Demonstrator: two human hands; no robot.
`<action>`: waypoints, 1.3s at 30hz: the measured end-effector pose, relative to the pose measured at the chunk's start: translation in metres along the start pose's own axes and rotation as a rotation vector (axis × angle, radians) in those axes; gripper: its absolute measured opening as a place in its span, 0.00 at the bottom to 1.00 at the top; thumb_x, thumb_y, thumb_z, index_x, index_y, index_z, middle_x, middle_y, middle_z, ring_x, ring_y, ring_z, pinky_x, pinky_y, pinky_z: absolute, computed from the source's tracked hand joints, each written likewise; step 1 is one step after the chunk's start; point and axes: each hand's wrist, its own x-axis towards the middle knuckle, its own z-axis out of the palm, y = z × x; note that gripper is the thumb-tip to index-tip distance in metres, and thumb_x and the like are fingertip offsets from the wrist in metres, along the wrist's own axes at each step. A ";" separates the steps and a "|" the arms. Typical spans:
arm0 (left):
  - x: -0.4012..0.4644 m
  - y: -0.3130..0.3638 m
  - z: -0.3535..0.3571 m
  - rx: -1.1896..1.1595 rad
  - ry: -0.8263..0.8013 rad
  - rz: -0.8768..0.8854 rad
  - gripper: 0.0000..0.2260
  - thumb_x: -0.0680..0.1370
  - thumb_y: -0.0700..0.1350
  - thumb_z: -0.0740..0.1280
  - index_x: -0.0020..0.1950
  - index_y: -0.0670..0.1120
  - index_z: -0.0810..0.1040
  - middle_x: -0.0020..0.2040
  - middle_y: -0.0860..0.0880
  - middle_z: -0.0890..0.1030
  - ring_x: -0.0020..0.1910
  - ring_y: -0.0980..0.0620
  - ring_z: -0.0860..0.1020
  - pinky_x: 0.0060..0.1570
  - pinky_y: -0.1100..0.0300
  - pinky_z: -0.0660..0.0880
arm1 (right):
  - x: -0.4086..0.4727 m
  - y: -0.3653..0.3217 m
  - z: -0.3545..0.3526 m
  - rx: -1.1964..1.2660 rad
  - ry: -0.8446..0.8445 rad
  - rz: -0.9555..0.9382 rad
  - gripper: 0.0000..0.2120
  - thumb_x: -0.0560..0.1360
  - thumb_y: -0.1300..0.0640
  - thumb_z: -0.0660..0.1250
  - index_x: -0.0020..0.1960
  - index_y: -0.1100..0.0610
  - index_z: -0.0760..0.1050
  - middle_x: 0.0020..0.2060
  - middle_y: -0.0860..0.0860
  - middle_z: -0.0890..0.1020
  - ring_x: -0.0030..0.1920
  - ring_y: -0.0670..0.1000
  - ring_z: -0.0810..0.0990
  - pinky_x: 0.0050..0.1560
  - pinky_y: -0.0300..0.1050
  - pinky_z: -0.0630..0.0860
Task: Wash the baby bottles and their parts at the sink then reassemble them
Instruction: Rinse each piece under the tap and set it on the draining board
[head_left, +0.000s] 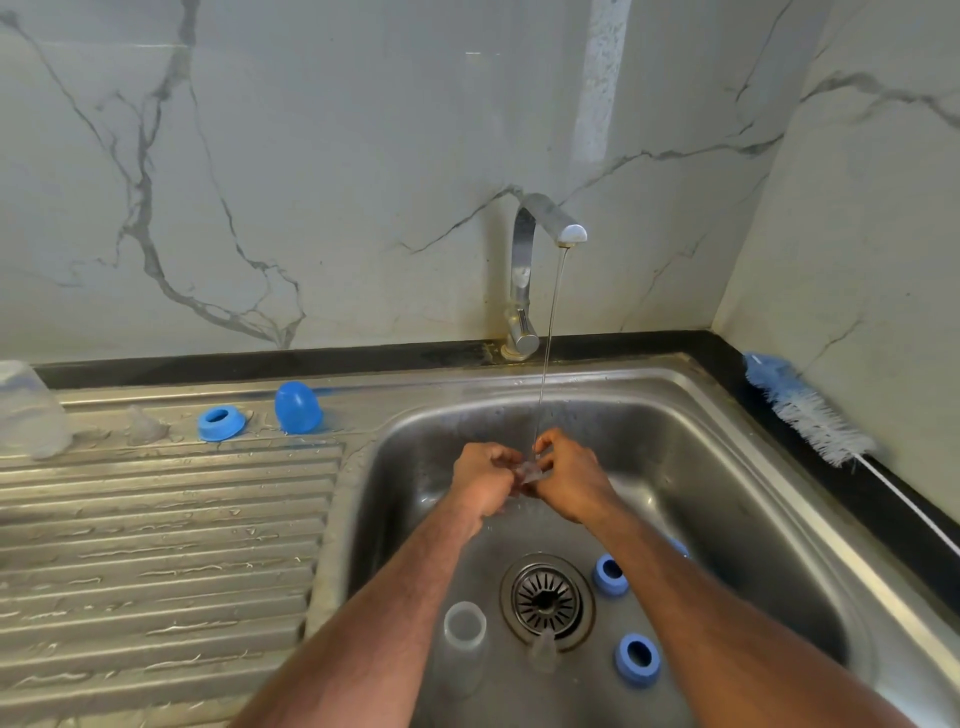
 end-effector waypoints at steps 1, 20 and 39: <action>0.000 0.000 0.000 -0.011 0.002 -0.002 0.08 0.74 0.47 0.77 0.52 0.48 0.84 0.45 0.48 0.87 0.41 0.51 0.86 0.30 0.62 0.76 | 0.000 0.000 0.000 0.034 0.007 -0.001 0.20 0.69 0.54 0.80 0.55 0.51 0.76 0.43 0.46 0.84 0.43 0.44 0.82 0.39 0.40 0.78; -0.017 0.005 -0.013 0.376 0.077 0.134 0.05 0.78 0.38 0.69 0.46 0.45 0.84 0.44 0.45 0.86 0.44 0.48 0.85 0.50 0.51 0.83 | -0.009 -0.002 -0.006 0.017 0.041 -0.030 0.15 0.73 0.54 0.77 0.59 0.55 0.83 0.50 0.49 0.86 0.49 0.44 0.82 0.56 0.40 0.78; -0.147 0.031 -0.202 0.309 0.366 0.375 0.06 0.78 0.32 0.66 0.43 0.34 0.82 0.37 0.41 0.83 0.28 0.54 0.79 0.36 0.59 0.80 | -0.052 -0.086 0.003 -0.222 0.012 -0.245 0.07 0.74 0.54 0.73 0.50 0.44 0.84 0.48 0.46 0.86 0.46 0.46 0.84 0.53 0.51 0.83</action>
